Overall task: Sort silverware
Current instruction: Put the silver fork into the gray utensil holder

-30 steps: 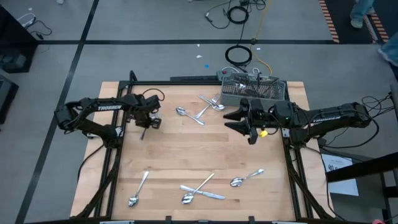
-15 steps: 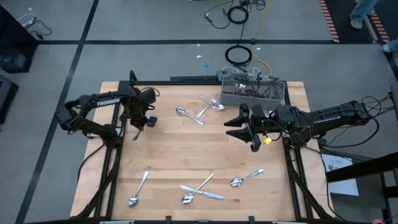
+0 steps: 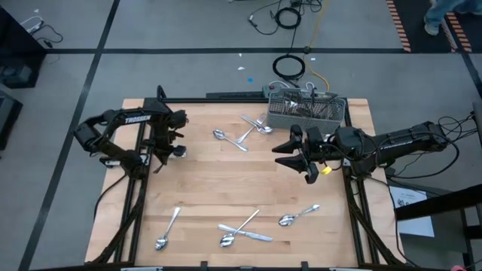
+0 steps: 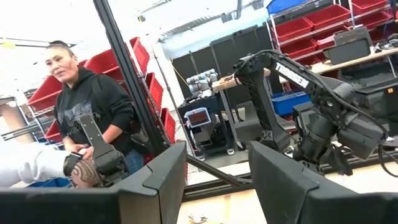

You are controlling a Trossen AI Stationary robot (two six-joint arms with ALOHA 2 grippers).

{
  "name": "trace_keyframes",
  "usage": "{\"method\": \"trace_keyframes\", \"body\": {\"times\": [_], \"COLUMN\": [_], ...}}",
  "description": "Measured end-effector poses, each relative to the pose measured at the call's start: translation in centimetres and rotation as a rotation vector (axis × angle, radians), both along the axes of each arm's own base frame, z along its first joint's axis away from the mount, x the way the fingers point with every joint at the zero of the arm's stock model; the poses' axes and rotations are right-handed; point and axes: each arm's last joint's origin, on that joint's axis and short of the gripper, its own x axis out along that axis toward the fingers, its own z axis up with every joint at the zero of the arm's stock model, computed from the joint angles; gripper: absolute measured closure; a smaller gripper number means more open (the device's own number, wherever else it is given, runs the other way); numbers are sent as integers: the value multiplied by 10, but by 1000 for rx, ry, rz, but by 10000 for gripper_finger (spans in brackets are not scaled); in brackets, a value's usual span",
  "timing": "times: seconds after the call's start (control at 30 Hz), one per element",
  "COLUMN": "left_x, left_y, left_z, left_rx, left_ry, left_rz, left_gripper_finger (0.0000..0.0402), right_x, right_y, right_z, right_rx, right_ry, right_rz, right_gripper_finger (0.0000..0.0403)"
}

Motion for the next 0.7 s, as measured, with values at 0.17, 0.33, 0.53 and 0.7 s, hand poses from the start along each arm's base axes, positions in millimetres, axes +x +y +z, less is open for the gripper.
{"method": "trace_keyframes", "body": {"times": [0.17, 0.33, 0.53, 0.7], "left_x": [-3, -4, 5, 23], "left_y": [-3, -7, -11, -10], "left_z": [0, 4, 21, 40], "left_rx": [-76, -116, -153, -105], "left_ry": [44, 31, -5, -128], "left_rz": [-43, -73, -155, -212], "left_gripper_finger": [388, 388, 388, 379], "right_x": [0, 0, 0, 0], "right_y": [0, 0, -1, -1], "right_z": [0, 0, 0, 1], "right_rx": [-2, -18, -21, -25], "right_ry": [-2, -4, -5, -13], "right_rz": [0, -3, -8, -18], "right_gripper_finger": [238, 238, 238, 238]}}
